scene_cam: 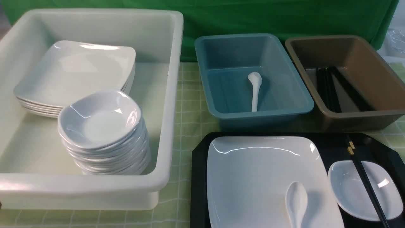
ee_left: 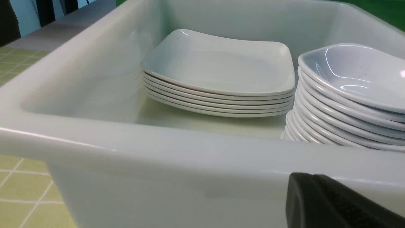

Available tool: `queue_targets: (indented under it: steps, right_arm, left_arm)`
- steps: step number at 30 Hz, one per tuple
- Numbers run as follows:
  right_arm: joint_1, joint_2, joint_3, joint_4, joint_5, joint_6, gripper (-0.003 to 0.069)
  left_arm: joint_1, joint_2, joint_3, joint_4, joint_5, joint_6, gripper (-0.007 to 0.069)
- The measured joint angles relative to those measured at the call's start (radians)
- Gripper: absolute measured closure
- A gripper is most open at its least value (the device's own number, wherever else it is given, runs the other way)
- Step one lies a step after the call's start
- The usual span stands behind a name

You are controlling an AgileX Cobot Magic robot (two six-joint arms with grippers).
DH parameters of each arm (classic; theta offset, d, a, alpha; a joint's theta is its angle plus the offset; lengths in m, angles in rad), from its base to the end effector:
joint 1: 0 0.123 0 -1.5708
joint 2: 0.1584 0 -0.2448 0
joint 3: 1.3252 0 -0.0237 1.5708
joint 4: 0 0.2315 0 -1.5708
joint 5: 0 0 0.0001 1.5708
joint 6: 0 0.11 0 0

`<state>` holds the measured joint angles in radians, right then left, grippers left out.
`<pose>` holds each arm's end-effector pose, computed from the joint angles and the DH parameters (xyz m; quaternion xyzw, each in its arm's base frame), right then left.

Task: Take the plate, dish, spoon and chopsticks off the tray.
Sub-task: Use the right arm to grab a pair of chopsticks from the plate

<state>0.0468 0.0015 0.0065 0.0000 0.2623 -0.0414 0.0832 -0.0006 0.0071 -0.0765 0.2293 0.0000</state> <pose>0.0953 0.0045 0.1838 -0.0339 0.7680 0.0017 0.6395 0.0957 0.0061 0.1874 -0.0540 0.7555 -0.0037 0.6529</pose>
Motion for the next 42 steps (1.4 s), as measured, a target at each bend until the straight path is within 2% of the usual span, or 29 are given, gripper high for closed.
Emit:
queue_targets:
  steps: [20, 22, 27, 30, 33, 36, 38, 39, 42]
  right_arm:
    - [0.000, 0.000, 0.000, 0.000, 0.000, 0.000, 0.0421]
    - [0.000, 0.000, 0.000, 0.000, 0.000, 0.000, 0.0421]
    - [0.000, 0.000, 0.000, 0.000, 0.000, 0.000, 0.0421]
    - [0.000, 0.000, 0.000, 0.000, 0.000, 0.000, 0.0421]
    - [0.000, 0.000, 0.000, 0.000, 0.000, 0.000, 0.0421]
    - [0.000, 0.000, 0.000, 0.000, 0.000, 0.000, 0.0421]
    - [0.000, 0.000, 0.000, 0.000, 0.000, 0.000, 0.0421]
    - [0.000, 0.000, 0.000, 0.000, 0.000, 0.000, 0.0421]
    - [0.000, 0.000, 0.000, 0.000, 0.000, 0.000, 0.0421]
  left_arm:
    - [0.000, 0.000, 0.000, -0.005, -0.013, 0.000, 0.0613]
    - [0.000, 0.000, 0.000, -0.078, -0.047, -0.051, 0.0613]
    - [0.000, 0.000, 0.000, -0.432, -0.173, -0.198, 0.0613]
    - [0.000, 0.000, 0.000, -0.532, -0.237, -0.232, 0.0613]
    - [0.000, -0.001, -0.022, -0.556, -0.229, -0.240, 0.0613]
    - [-0.009, 0.004, -0.114, -0.519, -0.139, -0.196, 0.0613]
    - [-0.022, 0.063, -0.262, -0.466, -0.001, -0.079, 0.0613]
    - [-0.024, 0.078, -0.273, -0.462, 0.011, -0.061, 0.0613]
    - [-0.035, 0.262, -0.459, -0.433, 0.204, 0.112, 0.0613]
